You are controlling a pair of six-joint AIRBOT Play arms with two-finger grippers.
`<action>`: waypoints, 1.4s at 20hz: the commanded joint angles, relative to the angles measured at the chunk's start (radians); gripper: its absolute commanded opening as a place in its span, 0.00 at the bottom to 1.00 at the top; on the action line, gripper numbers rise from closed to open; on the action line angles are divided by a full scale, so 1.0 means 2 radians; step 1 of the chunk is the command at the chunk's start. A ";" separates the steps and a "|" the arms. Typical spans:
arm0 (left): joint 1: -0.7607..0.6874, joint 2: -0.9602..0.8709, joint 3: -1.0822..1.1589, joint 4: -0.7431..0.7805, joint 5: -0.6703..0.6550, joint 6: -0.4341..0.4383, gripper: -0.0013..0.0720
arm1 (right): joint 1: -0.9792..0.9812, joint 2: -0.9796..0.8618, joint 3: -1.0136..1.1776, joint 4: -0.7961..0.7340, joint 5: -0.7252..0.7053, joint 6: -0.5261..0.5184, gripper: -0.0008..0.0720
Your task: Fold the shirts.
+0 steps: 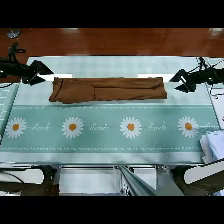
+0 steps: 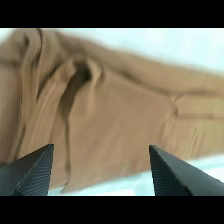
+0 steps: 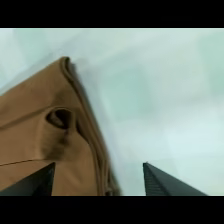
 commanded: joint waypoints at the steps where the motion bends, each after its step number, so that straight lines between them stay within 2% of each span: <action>1: -0.040 0.097 -0.080 -0.018 0.072 0.027 0.98 | 0.015 -0.018 0.001 -0.012 0.009 0.011 0.87; 3: -0.075 0.119 -0.091 -0.019 0.058 0.041 0.98 | 0.026 -0.026 0.001 -0.006 0.014 0.002 0.87; 6: -0.124 0.112 -0.091 -0.019 0.092 0.059 0.98 | 0.043 -0.036 0.001 0.025 0.034 -0.020 0.86; 11: -0.164 0.084 -0.089 -0.026 0.102 0.058 0.98 | 0.066 -0.037 0.001 0.020 0.034 -0.003 0.74; 13: -0.172 0.073 -0.089 -0.026 0.102 0.058 0.98 | 0.067 -0.036 0.001 0.033 0.040 -0.013 0.06; 15: -0.173 0.069 -0.089 -0.032 0.093 0.058 0.96 | 0.067 -0.032 0.009 0.038 0.065 -0.021 0.05; 16: -0.173 0.069 -0.089 -0.035 0.087 0.058 0.70 | 0.067 -0.020 0.010 0.023 0.072 -0.022 0.05; 17: -0.173 0.069 -0.089 -0.039 0.079 0.060 0.04 | 0.067 -0.005 0.010 -0.010 0.088 -0.026 0.05; 19: -0.179 0.069 -0.089 -0.045 0.080 0.060 0.04 | 0.071 0.040 -0.003 -0.091 0.112 -0.022 0.05; 20: -0.186 0.069 -0.089 -0.045 0.079 0.060 0.04 | 0.072 0.072 -0.021 -0.104 0.106 -0.024 0.05; 24: -0.279 0.066 -0.089 -0.039 0.082 0.075 0.04 | 0.072 0.248 -0.134 -0.108 0.091 -0.044 0.05; 26: -0.337 0.051 -0.087 -0.038 0.140 0.068 0.04 | 0.072 0.331 -0.187 -0.094 0.090 -0.037 0.05; 28: -0.386 0.015 -0.063 -0.039 0.171 0.042 0.04 | 0.072 0.404 -0.224 -0.069 0.091 -0.026 0.05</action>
